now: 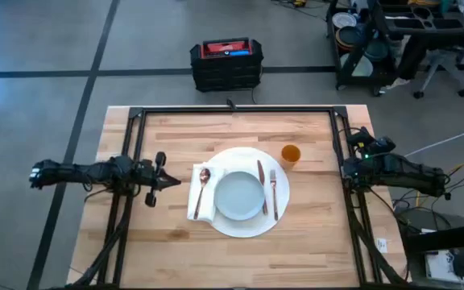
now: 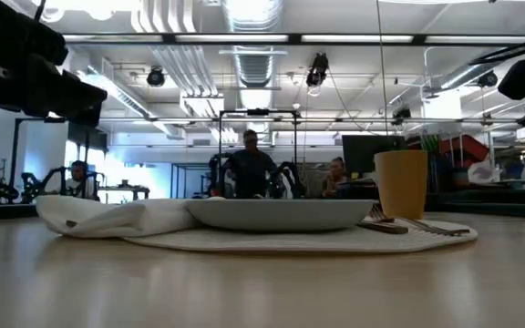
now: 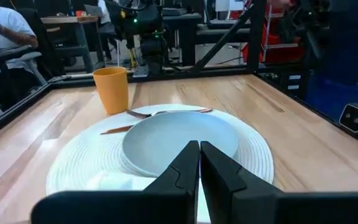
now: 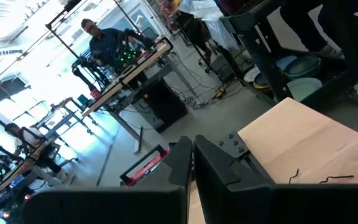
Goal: Set table place
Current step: Return to Home Position
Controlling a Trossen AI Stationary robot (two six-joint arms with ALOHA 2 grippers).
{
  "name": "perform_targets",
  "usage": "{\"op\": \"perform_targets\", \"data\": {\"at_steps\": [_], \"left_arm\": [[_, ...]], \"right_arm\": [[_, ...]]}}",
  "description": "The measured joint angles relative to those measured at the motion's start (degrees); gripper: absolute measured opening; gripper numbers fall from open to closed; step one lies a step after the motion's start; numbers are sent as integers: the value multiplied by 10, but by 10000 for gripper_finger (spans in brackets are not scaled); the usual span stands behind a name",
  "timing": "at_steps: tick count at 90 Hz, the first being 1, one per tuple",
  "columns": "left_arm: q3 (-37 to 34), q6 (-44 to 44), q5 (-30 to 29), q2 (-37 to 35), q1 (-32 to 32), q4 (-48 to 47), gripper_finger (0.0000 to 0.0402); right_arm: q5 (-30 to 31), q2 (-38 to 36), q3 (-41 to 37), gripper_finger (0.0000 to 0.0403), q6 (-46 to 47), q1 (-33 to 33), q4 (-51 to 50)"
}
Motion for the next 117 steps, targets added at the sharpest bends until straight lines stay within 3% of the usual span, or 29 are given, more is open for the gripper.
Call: {"op": "perform_targets", "data": {"at_steps": [117], "left_arm": [[0,0,0,47,0,1,0]], "right_arm": [[0,0,0,0,0,0,0]]}}
